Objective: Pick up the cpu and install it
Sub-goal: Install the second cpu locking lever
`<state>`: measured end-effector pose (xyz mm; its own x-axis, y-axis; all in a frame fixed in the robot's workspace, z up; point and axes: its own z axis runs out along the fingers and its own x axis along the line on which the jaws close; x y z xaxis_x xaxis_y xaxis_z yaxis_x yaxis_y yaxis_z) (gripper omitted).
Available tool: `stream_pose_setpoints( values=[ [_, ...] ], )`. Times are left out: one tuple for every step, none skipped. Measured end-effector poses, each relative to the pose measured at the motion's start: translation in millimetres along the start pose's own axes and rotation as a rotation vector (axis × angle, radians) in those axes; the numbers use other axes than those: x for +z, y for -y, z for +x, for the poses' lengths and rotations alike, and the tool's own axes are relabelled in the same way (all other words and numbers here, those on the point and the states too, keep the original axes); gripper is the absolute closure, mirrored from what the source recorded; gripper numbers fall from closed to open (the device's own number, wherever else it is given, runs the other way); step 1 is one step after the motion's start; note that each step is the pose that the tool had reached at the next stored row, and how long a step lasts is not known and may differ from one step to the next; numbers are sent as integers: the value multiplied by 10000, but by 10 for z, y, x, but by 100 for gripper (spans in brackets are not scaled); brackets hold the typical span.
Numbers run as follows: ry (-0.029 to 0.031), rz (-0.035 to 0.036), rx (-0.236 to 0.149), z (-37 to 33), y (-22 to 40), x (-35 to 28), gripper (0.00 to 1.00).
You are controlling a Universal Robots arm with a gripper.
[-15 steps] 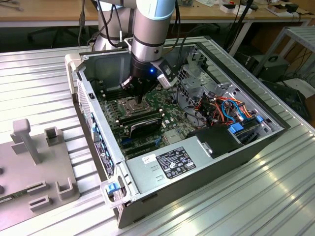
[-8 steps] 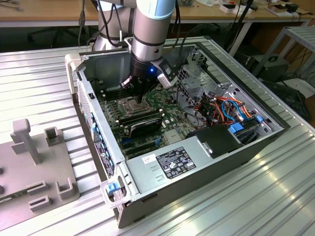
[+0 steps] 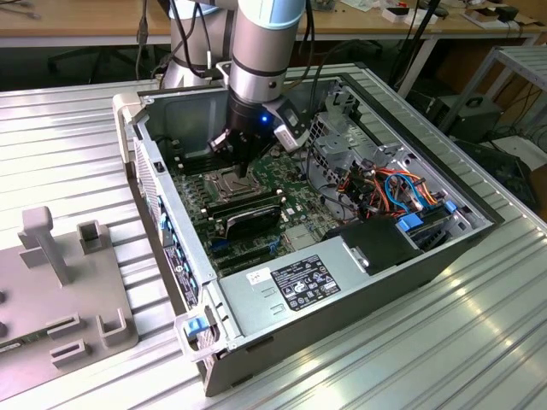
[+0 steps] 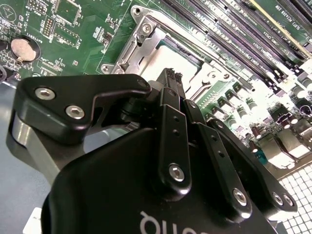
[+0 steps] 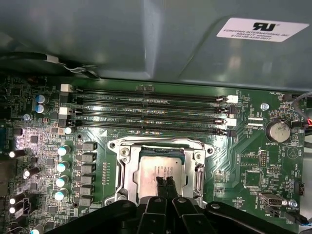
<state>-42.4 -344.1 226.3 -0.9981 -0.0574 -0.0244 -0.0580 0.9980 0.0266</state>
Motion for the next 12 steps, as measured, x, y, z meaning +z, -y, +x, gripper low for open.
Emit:
stream_pose_setpoints(
  values=[
    [0, 1, -1, 0, 0, -9, 89],
    [1, 1, 0, -1, -1, -12, 89],
    [1, 1, 0, -1, -1, -17, 89],
    [2, 0, 0, -1, -1, -21, 89],
    [1, 1, 0, -1, -1, -23, 89],
    [1, 1, 0, -1, -1, -27, 89],
    [1, 1, 0, -1, -1, -30, 89],
    [1, 2, 0, -1, -1, -33, 89],
    [1, 1, 0, -1, -1, -34, 89],
    [0, 2, 0, -1, -1, -41, 89],
    [1, 2, 0, -1, -1, -48, 89],
    [0, 2, 0, -1, -2, -48, 89]
  ],
)
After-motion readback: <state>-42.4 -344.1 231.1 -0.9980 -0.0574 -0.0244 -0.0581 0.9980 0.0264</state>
